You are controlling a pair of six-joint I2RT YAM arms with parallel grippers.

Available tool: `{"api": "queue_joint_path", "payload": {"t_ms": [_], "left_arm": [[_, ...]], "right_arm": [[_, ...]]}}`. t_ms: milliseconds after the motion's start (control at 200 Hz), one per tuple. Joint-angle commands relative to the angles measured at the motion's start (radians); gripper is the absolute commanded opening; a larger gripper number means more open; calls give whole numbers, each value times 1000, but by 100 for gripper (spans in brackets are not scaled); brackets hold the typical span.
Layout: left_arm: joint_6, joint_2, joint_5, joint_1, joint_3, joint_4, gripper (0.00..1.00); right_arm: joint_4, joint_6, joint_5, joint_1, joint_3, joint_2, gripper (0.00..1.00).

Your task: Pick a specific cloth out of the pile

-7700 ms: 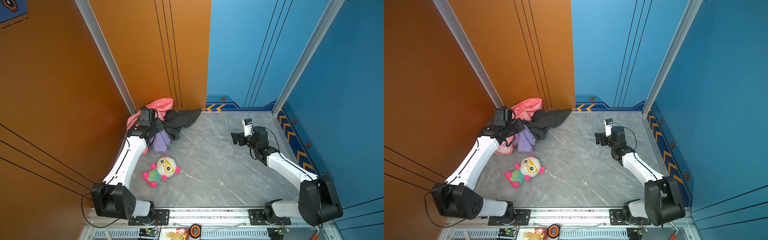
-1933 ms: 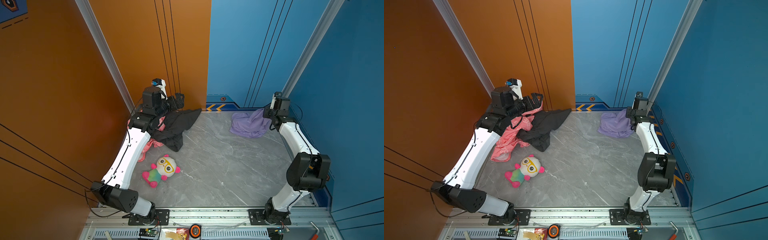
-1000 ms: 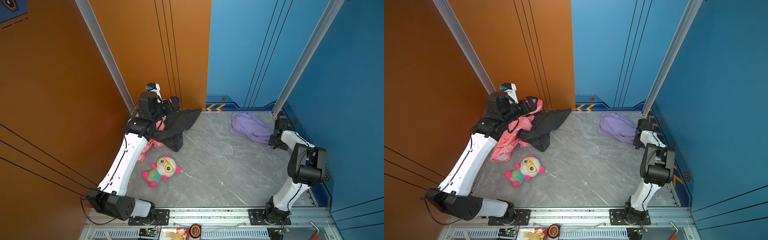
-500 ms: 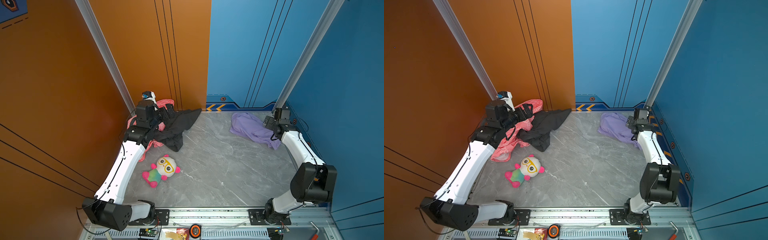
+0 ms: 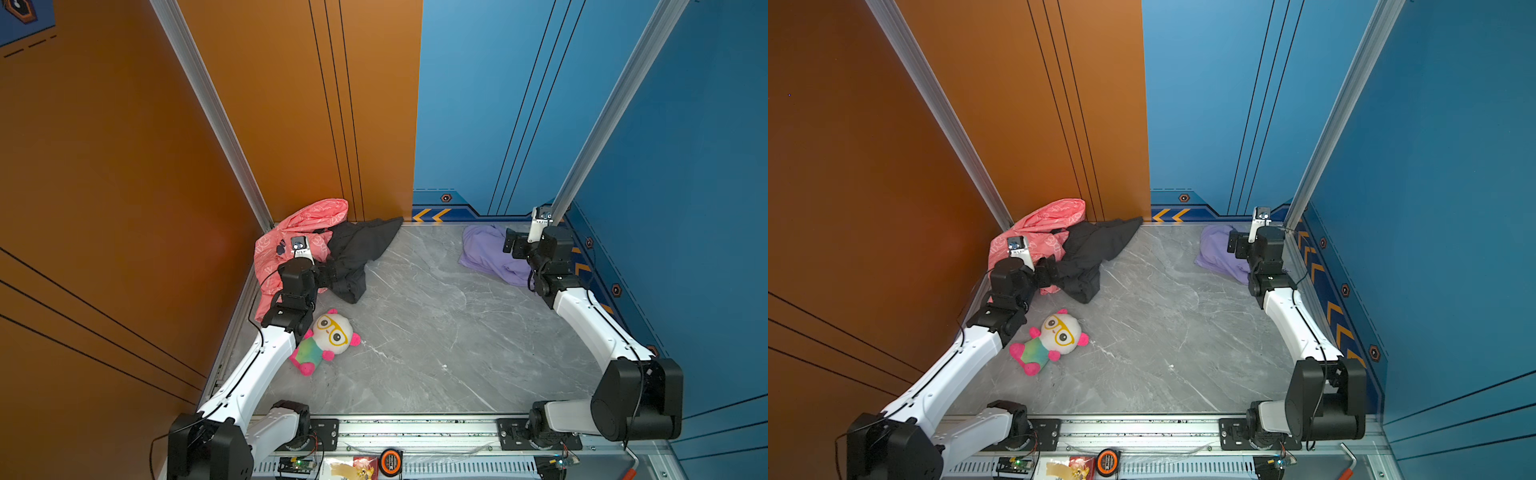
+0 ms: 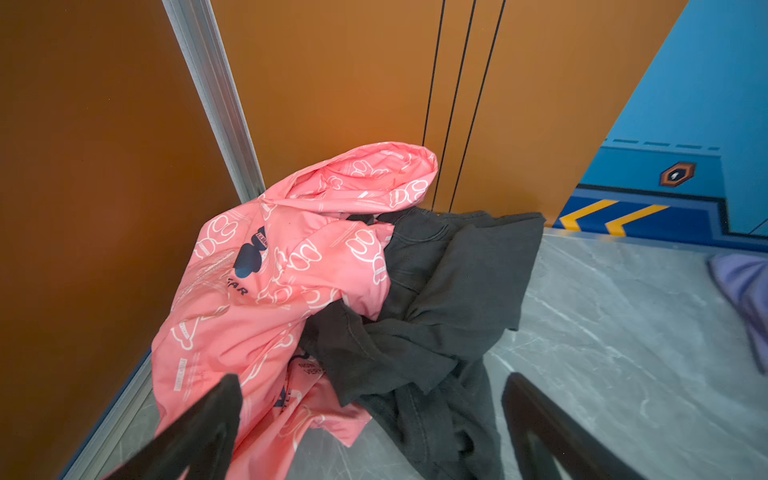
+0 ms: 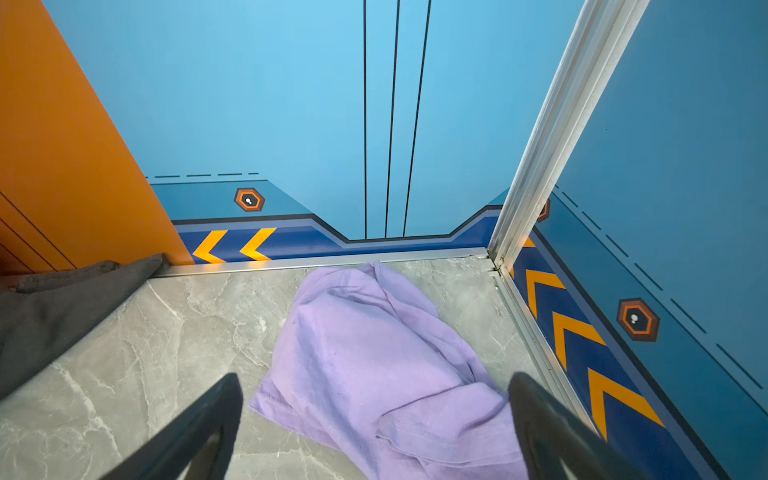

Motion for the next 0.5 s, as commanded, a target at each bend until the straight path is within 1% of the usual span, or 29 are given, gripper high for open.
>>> {"api": "queue_joint_path", "payload": {"t_ms": [0,105,270,330,370,390,435,495], "left_arm": [[78,17,-38,21,-79,217,98],[71,58,-41,37,-142,304,98],[92,137,-12,59,-212,421,98],[91,171,12,68,-236,473,98],[90,194,27,75,-252,512,98],[88,206,34,78,-258,529,98],[118,234,47,78,-262,567,98],[126,254,52,90,-246,571,98]], "right_arm": [[101,-12,-36,-22,-96,-20,100],[153,1,-50,-45,-197,-30,100],[236,21,-78,-90,-326,-19,100],[304,16,-91,-102,-372,-9,100],[380,11,-107,-110,-413,2,100],[392,17,-112,-112,-420,3,100],[341,8,-131,-120,-399,2,100],[366,12,-154,-121,-394,21,100]]}}
